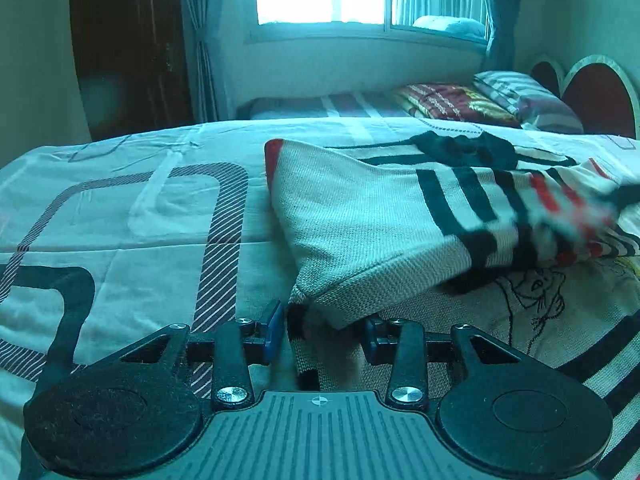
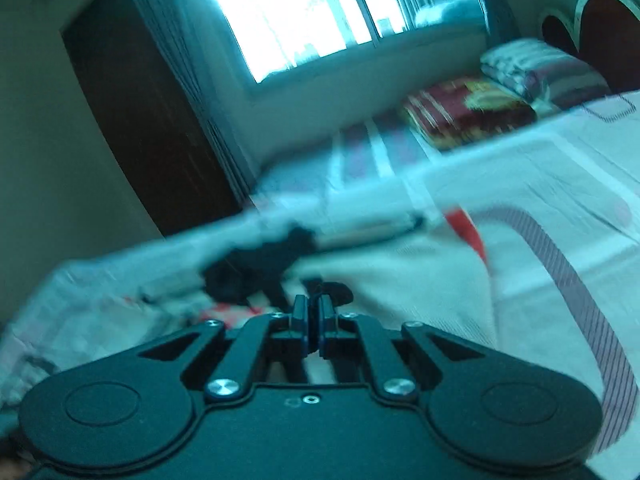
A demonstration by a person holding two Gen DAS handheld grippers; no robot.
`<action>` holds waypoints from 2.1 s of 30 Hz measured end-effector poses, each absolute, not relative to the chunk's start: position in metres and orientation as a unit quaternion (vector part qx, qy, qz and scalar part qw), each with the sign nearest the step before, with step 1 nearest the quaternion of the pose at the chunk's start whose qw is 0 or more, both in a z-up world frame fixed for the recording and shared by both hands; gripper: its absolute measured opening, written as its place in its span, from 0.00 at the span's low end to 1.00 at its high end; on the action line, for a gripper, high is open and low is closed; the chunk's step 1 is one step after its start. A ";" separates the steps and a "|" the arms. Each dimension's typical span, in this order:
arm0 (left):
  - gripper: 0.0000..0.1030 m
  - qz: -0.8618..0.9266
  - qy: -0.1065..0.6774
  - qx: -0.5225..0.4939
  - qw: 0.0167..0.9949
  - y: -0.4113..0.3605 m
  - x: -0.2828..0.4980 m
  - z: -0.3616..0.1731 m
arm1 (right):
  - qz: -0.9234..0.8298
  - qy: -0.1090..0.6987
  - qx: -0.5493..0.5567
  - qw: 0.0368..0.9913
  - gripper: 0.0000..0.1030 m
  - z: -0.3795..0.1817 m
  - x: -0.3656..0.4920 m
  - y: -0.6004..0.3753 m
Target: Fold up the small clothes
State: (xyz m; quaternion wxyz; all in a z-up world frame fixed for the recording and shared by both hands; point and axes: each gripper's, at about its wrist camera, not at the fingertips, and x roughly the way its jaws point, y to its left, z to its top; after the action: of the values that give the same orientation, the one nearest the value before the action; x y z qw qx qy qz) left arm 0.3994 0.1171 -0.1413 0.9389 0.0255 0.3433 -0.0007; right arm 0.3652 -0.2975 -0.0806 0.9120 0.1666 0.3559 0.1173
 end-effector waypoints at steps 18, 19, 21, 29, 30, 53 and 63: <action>0.39 0.020 0.310 -0.046 0.949 0.137 0.383 -0.139 | 0.187 0.302 0.220 0.909 0.07 -0.059 0.351 -0.288; 0.39 0.023 0.319 -0.048 0.946 0.138 0.384 -0.143 | 0.187 0.296 0.210 0.913 0.07 -0.055 0.349 -0.285; 0.39 0.019 0.321 -0.047 0.946 0.138 0.381 -0.146 | 0.160 0.321 0.173 0.917 0.07 -0.063 0.353 -0.280; 0.39 -0.014 0.261 -0.049 0.964 0.141 0.349 -0.102 | 0.114 0.331 0.199 0.916 0.18 -0.076 0.340 -0.307; 0.39 -0.029 0.252 -0.053 0.966 0.135 0.352 -0.096 | 0.120 0.315 0.204 0.919 0.18 -0.071 0.335 -0.310; 0.39 -0.039 0.307 -0.004 0.951 0.114 0.521 -0.122 | 0.128 0.307 0.128 0.934 0.22 -0.092 0.379 -0.294; 0.45 -0.004 0.326 -0.042 0.944 0.136 0.535 -0.144 | 0.108 0.323 0.117 0.933 0.24 -0.100 0.392 -0.301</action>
State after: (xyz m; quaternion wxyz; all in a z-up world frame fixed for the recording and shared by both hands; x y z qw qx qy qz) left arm 0.5353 0.1358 -0.1438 0.9444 -0.0424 0.3261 -0.0043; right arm 0.3920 -0.3015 -0.1004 0.9328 0.1171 0.3234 0.1075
